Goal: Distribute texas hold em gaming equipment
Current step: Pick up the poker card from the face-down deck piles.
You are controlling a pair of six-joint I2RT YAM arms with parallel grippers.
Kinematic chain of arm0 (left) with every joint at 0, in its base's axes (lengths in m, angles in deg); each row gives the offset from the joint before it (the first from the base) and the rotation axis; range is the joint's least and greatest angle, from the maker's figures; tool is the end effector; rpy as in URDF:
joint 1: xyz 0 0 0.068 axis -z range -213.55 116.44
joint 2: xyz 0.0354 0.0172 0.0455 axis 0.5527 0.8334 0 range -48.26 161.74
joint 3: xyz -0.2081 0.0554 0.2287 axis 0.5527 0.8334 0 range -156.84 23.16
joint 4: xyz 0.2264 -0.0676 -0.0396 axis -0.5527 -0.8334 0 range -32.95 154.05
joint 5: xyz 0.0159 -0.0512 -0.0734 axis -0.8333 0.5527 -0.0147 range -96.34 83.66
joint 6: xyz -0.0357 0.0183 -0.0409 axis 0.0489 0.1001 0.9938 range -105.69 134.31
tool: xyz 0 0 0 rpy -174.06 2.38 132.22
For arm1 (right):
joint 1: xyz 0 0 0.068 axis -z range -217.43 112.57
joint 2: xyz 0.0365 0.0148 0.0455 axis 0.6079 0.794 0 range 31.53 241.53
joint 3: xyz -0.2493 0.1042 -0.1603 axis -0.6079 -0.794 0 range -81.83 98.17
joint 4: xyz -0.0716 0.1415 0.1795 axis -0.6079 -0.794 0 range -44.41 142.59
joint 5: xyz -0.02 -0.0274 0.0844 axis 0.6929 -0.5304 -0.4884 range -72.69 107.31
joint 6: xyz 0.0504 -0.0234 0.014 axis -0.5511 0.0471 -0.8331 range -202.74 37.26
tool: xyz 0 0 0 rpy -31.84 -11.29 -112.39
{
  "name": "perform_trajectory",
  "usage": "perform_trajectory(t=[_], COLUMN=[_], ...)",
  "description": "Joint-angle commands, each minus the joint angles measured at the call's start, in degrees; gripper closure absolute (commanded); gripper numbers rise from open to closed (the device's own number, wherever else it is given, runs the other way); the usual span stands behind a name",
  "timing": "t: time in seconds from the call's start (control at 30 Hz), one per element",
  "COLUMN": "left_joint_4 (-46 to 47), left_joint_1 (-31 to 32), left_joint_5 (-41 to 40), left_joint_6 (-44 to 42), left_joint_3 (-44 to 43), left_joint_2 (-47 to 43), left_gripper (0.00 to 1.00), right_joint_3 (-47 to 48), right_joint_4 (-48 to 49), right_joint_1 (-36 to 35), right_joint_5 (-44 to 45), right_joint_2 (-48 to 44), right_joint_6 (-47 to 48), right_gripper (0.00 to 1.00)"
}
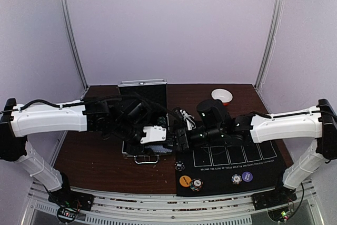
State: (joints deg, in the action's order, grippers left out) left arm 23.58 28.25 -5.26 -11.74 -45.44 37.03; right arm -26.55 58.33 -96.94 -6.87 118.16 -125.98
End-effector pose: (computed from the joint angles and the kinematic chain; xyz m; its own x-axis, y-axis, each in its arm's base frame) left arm 0.1346 -0.2527 0.3166 0.0323 0.8688 -0.4941 0.9704 0.0912 0.2238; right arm 0.1493 0.2862 0.3076 -0.8268 -0.1722 -0.5354 -0.5587 0.3605 0.7469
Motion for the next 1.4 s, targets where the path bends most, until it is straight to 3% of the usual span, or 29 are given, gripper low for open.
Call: perform_trajectory(t=[0.0,0.43,0.97,1.2,1.37], left_joint_4=[1.8,1.8,1.8,1.8,1.84], left_joint_1=[-0.45,-0.54,-0.54,-0.63,-0.76], left_joint_5=[-0.27,-0.38,-0.47,-0.49,-0.49], left_joint_6=[1.06,1.31,1.61,1.62,1.71], left_joint_3=[-0.7,0.18,0.12,0.66,0.96], left_joint_2=[0.61,0.24,0.09,-0.13,-0.15], left_gripper=[0.47,0.47,0.47,0.47,0.47], right_joint_3=[2.66,1.72,0.72,0.25,0.2], right_joint_4=[-2.64,-6.25,-3.93,-6.78,-8.33], right_joint_1=[-0.95,-0.95,-0.93,-0.9,-0.88], right_joint_5=[1.11,8.15,6.07,7.88,6.74], right_joint_2=[-0.06,-4.9,-4.56,-7.02,-8.3], right_joint_6=[1.76,2.73,1.72,2.82,3.85], right_gripper=[0.61,0.49,0.88,1.0,1.0])
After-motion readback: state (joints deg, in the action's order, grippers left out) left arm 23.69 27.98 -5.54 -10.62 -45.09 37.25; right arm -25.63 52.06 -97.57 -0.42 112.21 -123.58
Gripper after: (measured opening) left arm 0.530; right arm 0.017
